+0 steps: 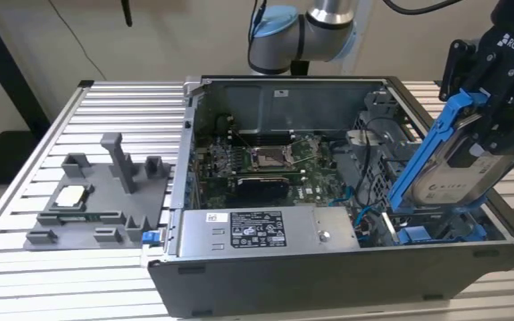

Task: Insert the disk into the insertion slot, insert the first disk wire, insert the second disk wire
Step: 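Insert the disk into the insertion slot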

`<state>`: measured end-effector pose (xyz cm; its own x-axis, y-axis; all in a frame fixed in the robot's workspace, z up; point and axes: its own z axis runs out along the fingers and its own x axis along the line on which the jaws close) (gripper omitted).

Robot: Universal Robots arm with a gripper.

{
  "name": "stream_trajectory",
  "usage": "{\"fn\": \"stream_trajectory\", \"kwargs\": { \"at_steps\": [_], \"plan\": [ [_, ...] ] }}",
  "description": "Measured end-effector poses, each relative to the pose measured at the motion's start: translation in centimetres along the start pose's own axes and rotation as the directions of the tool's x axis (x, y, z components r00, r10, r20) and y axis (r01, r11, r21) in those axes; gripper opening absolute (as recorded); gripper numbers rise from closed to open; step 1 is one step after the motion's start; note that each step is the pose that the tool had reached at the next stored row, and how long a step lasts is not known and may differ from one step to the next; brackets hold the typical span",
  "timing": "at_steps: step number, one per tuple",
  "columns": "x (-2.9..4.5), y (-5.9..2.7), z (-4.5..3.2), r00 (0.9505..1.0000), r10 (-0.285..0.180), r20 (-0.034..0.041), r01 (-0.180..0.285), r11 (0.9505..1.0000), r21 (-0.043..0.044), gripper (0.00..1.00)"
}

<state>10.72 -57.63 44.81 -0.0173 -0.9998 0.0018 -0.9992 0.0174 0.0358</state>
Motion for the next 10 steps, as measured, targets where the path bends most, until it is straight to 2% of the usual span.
{"fn": "stream_trajectory", "kwargs": {
  "at_steps": [10],
  "plan": [
    [0.00, -0.01, 0.31, 1.0000, 0.000, 0.0000, 0.000, 1.0000, 0.0000, 0.33]
  ]
}}
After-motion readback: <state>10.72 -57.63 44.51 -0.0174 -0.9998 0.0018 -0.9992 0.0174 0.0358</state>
